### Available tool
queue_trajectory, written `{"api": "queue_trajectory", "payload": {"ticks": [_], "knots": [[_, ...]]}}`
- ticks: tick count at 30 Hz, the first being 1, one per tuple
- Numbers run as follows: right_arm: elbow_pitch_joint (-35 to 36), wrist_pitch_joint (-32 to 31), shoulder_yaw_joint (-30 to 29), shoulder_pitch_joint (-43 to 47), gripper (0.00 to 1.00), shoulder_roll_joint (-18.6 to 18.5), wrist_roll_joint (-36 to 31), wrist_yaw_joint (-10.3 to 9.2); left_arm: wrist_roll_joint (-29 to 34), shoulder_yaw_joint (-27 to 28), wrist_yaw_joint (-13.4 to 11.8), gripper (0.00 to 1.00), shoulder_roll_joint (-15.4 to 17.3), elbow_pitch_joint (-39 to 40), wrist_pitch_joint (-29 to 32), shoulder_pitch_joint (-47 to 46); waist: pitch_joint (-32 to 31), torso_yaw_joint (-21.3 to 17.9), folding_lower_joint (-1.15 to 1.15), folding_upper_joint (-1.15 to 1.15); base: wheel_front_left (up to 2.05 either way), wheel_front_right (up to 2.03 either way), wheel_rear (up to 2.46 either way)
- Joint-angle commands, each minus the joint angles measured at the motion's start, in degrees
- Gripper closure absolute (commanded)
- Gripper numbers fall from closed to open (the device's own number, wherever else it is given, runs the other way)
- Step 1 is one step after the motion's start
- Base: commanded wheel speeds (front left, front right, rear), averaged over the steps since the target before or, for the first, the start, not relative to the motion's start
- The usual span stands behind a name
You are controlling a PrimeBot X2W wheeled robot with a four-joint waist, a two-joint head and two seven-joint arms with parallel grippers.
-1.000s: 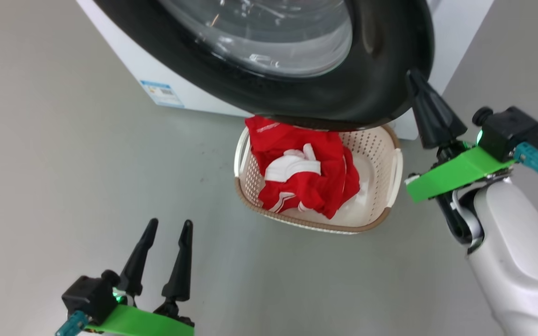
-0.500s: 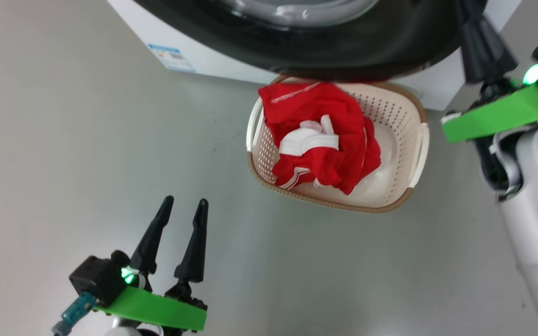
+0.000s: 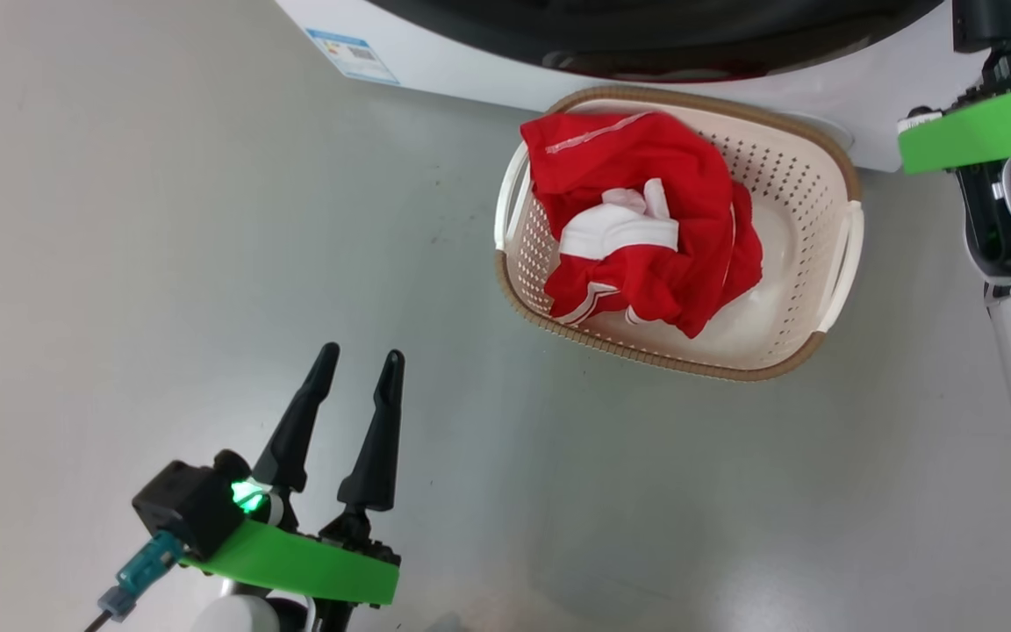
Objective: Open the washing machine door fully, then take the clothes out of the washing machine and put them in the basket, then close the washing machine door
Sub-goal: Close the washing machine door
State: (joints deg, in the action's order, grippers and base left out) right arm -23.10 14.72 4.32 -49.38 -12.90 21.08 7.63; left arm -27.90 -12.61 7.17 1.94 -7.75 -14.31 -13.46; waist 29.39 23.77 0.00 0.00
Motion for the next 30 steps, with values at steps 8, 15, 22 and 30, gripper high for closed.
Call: {"api": "queue_trajectory", "payload": {"ticks": [8, 15, 22, 30], "knots": [[0.9, 0.3, -1.7, -3.5, 1.00, 0.9, -0.2, -0.14, -1.0, 1.9, 0.3, 0.00, 0.9, 1.7, -0.7, -1.5, 0.9, 0.1, 0.00, 0.00, 0.00, 0.00, 0.00], [1.8, 0.3, -0.4, 1.0, 1.00, 1.8, 0.2, -0.14, -0.2, 2.2, 0.3, 0.00, 0.9, 1.2, -0.7, -1.2, -1.4, -0.7, 0.00, 0.00, 0.00, 0.00, 0.00], [2.9, 0.3, 1.5, 7.7, 0.11, 2.7, 1.6, -0.14, 2.1, 3.6, 0.3, 0.00, 0.9, 0.1, -0.7, -0.2, -5.3, -2.9, 0.00, 0.00, 0.00, 0.00, 0.00], [4.5, 0.3, 2.1, 16.6, 0.00, 4.2, 2.5, -0.14, 5.4, 5.1, 0.3, 0.00, 0.9, -1.0, -0.7, 1.5, -10.3, -6.2, 0.00, 0.00, 0.00, 0.00, 0.00]]}}
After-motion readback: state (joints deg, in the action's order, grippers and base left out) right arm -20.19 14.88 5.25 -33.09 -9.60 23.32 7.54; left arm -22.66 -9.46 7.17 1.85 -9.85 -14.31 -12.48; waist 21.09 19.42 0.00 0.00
